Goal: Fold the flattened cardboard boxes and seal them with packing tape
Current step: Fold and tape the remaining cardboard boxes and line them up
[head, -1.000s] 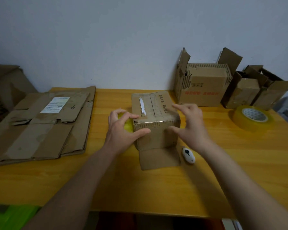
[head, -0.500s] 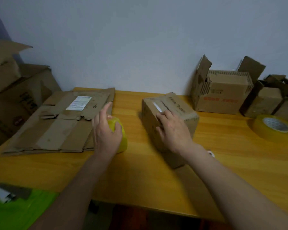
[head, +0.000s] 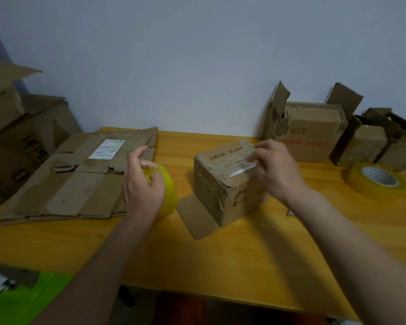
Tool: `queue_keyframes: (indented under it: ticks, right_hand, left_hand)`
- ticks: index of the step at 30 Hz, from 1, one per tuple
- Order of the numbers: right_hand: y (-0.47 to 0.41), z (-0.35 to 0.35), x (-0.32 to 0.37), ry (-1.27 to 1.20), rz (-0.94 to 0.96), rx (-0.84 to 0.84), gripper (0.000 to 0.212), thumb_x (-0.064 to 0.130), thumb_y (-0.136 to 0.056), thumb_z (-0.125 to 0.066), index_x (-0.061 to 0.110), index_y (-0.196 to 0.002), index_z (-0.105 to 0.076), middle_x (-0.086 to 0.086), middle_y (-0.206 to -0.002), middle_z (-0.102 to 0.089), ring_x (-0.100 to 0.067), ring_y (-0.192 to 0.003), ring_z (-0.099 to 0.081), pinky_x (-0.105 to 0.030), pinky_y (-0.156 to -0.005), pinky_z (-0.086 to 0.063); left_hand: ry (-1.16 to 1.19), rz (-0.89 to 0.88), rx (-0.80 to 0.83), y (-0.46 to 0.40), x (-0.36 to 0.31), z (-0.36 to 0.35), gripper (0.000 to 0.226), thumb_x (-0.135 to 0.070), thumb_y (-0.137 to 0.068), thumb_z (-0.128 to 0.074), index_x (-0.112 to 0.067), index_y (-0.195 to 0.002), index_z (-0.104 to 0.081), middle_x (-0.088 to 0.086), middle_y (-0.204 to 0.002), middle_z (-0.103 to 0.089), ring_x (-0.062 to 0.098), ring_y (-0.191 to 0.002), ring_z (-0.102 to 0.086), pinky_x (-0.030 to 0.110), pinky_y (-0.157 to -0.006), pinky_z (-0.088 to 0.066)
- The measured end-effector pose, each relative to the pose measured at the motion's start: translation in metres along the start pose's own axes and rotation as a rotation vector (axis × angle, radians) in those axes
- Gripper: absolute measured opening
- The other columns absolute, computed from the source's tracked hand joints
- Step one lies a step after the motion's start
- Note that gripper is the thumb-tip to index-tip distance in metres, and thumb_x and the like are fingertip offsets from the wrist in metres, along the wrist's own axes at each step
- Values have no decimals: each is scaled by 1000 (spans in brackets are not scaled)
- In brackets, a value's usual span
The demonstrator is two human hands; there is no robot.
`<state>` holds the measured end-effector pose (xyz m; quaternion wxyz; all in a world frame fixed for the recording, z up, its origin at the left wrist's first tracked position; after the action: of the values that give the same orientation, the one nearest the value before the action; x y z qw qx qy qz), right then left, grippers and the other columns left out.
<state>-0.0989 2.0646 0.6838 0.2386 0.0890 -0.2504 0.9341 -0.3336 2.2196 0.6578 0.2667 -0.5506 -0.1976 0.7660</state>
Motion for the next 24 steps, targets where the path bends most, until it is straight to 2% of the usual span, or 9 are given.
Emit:
queue_keyframes:
  ticks: [2,4,6,8,10,15,18,20,24]
  right_hand:
    - [7,-15,39,-52,83,82,38,38,-96,-49,19,-128,-58,-4,-143,-46,-22,-132,-39,-39,-110,-33]
    - [16,-44,63,74,139,244,63,54,-95,-42,18,-146,-35,-2,-155,-29,-21,-142,-26,-37,-117,-18]
    - [21,-58,67,204,200,280,66,49,-97,-41,18,-151,-21,-2,-158,-21,-17,-146,-18,-32,-118,-9]
    - [22,-54,59,188,238,271,61,39,-99,-45,20,-151,-21,1,-158,-21,-14,-145,-18,-27,-118,-7]
    - [24,-46,46,116,264,329,59,29,-96,-52,23,-149,-27,4,-157,-25,-12,-144,-22,-25,-117,-9]
    - [27,-12,7,106,193,357,50,16,-92,-59,30,-139,-46,9,-148,-40,-13,-139,-30,-31,-115,-20]
    - [29,11,25,-331,98,238,33,19,-94,-57,23,-127,-60,8,-137,-54,-7,-128,-44,-28,-111,-32]
    - [38,12,44,-699,14,332,28,20,-96,-54,17,-121,-65,7,-124,-64,-2,-117,-54,-18,-103,-39]
    - [59,1,58,-924,-24,550,33,21,-100,-43,4,-110,-69,-5,-108,-72,-15,-103,-64,-21,-92,-46]
  left_hand:
    - [25,-34,17,4,-6,-3,51,-1,-82,-49,-16,-131,-45,4,-90,-60,24,-89,-59,41,-82,-49]
    - [45,-82,37,8,-14,-5,53,-5,-78,-46,-15,-130,-45,-2,-87,-60,20,-88,-60,45,-82,-51]
    - [67,-120,51,12,-22,-4,56,-3,-75,-45,-13,-131,-45,-8,-86,-60,13,-86,-60,39,-78,-51]
    - [103,-136,71,17,-30,-2,59,-1,-74,-44,-11,-132,-44,-11,-87,-60,4,-85,-58,25,-74,-47]
    - [135,-163,106,23,-39,1,59,-1,-74,-43,-10,-133,-43,-10,-87,-61,2,-88,-59,14,-81,-44]
    - [222,-246,191,35,-68,-3,62,2,-73,-46,-10,-135,-41,-1,-85,-63,6,-84,-60,15,-91,-44]
    - [284,-300,241,47,-86,-14,64,6,-72,-48,-4,-134,-41,4,-83,-65,11,-85,-62,4,-93,-34]
    - [340,-317,302,57,-96,-23,63,4,-74,-49,-8,-136,-39,3,-84,-66,9,-87,-63,4,-93,-34]
    - [419,-373,386,77,-105,-36,60,-11,-79,-46,-17,-137,-36,-1,-86,-69,8,-94,-65,13,-97,-39]
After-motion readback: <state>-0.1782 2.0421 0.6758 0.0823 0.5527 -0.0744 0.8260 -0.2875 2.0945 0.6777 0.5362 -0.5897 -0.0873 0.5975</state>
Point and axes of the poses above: each hand's wrist, its own y-axis away from the middle knuckle, its own z-axis out of the back of the hand, x = y × z, the point moved 8 cm from there along -y, towards the middle knuckle
